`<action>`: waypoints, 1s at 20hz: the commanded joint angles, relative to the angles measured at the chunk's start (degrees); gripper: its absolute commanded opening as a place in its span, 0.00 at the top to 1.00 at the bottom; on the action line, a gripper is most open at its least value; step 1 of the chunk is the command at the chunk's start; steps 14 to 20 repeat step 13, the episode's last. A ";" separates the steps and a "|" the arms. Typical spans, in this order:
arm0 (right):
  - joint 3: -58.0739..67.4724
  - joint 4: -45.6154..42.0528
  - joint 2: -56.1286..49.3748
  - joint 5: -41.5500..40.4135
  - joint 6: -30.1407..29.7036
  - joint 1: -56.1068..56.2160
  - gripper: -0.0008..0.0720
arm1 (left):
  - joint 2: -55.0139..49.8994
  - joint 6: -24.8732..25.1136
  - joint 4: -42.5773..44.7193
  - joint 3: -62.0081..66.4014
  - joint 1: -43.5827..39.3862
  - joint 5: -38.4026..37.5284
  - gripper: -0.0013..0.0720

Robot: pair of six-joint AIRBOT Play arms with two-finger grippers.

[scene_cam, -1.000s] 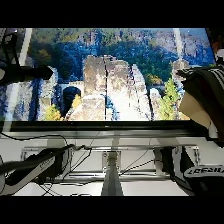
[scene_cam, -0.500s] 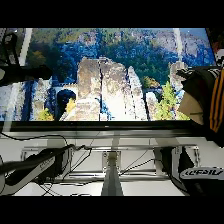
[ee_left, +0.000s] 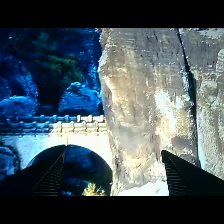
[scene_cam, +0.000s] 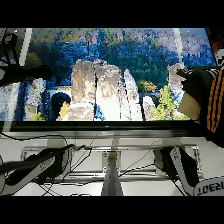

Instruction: Fold the clothes and pants, and hang the long-sleeved shirts on hangers.

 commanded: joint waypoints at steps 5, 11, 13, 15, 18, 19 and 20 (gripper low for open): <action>-0.22 -14.78 -15.34 -2.29 -13.44 45.83 0.95 | 0.02 0.00 0.00 0.04 0.04 0.00 0.04; -0.22 -38.82 -29.68 -13.40 -19.15 67.78 0.95 | 0.02 0.00 0.00 0.04 0.04 0.00 0.04; -0.22 -42.60 -32.70 -13.68 -14.45 68.32 0.95 | 0.02 0.00 0.00 0.04 0.04 0.00 0.04; -0.22 -42.60 -32.70 -13.68 -14.45 68.32 0.95 | 0.02 0.00 0.00 0.04 0.04 0.00 0.04; -0.22 -42.60 -32.70 -13.68 -14.45 68.32 0.95 | 0.02 0.00 0.00 0.04 0.04 0.00 0.04; -0.22 -42.60 -32.70 -13.68 -14.45 68.32 0.95 | 0.02 0.00 0.00 0.04 0.04 0.00 0.04; -0.22 -42.60 -32.70 -13.68 -14.45 68.32 0.95 | 0.02 0.00 0.00 0.04 0.04 0.00 0.04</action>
